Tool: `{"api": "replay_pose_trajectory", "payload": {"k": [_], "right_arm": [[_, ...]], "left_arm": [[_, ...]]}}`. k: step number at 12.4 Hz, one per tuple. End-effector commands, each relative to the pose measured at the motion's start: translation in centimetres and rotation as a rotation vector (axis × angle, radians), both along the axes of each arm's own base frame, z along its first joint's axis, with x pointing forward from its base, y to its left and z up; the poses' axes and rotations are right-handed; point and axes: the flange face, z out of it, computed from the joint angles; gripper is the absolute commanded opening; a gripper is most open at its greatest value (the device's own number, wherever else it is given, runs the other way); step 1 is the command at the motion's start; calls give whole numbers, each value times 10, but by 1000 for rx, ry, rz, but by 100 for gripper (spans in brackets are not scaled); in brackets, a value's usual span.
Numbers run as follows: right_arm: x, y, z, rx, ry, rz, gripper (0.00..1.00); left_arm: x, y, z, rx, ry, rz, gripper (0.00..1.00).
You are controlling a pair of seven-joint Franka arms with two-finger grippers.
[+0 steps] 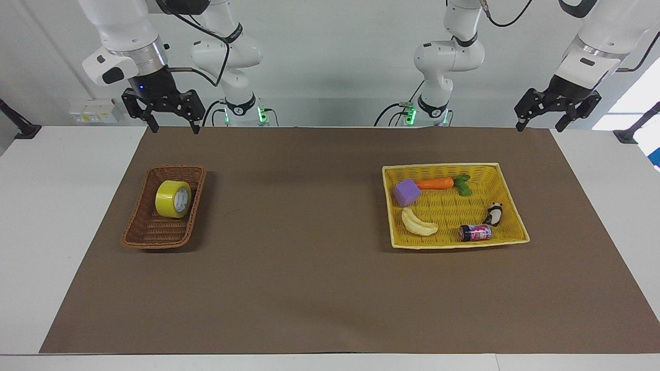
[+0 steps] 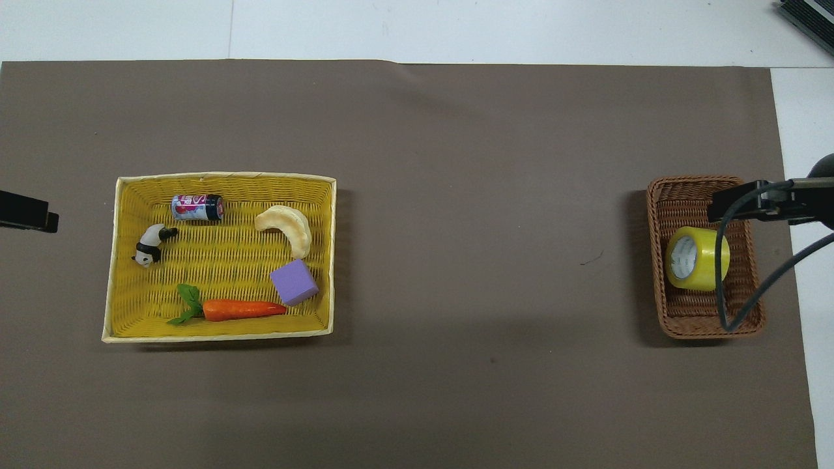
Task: Move tape to another basket
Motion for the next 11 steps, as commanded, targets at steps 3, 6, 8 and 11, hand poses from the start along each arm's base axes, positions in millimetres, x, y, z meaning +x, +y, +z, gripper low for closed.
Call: {"api": "replay_pose_trajectory", "payload": {"k": [3,6,8,11], "right_arm": [[-16,-16,33,39,-38,1,100],[-21,-14,34,45,-21,-5,100],[-15,-13,35,50,-50,-4,100],[-29,-5,46,51,-42,19,100]], "left_arm": [[1,2,-19,1,118,-17,100],[-1,1,-18,-12,103,-24,100],[-12,1,4,-10,62,-29,100],[-17,1,11,-10,51,-27,100]]}}
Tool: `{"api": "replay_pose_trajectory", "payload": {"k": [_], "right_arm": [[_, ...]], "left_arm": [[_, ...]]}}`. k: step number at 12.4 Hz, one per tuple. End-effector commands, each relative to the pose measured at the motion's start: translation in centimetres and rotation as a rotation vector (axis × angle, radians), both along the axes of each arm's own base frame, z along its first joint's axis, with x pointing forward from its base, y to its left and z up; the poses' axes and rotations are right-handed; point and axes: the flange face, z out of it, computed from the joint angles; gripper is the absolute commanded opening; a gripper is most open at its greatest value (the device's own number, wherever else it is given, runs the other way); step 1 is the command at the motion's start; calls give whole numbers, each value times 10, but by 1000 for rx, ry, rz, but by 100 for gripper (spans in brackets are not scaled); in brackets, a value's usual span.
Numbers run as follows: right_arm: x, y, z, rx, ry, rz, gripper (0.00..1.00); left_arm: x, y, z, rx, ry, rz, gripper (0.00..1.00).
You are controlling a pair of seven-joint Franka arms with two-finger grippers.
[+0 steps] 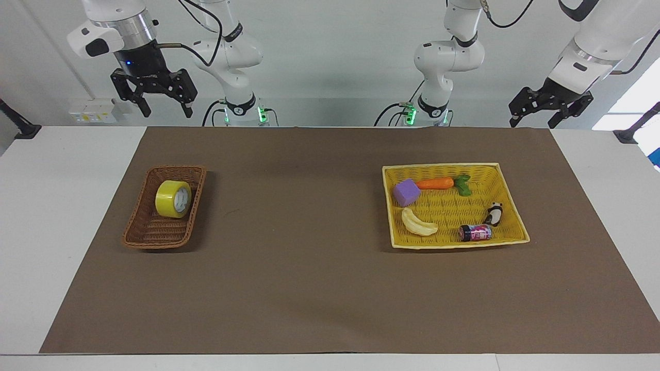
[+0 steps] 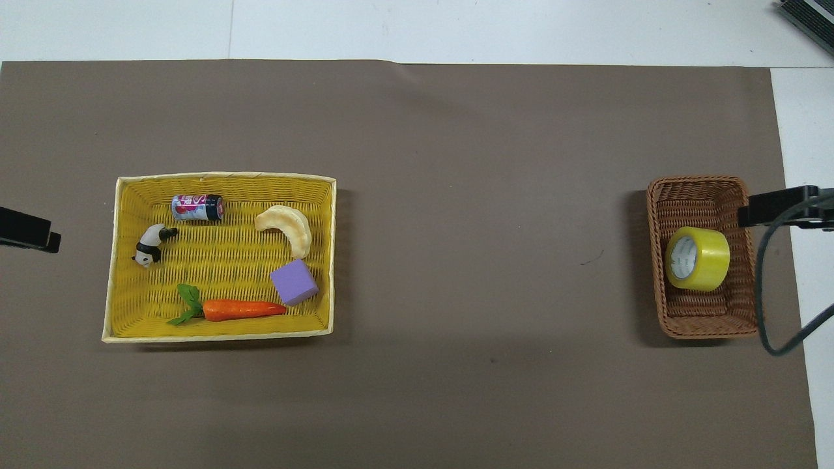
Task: Move tape to another basket
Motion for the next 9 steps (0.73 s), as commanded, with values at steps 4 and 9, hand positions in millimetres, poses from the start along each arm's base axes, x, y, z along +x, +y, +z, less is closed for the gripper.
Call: {"api": "replay_pose_trajectory", "payload": {"k": [4,9], "right_arm": [[-12,3,13,22,-6,36,100],[-13,3,12,24,-3,36,100]], "left_arm": [[-5,0,6,-9,1,-12,100],[-5,0,6,-9,1,-12,100]]}}
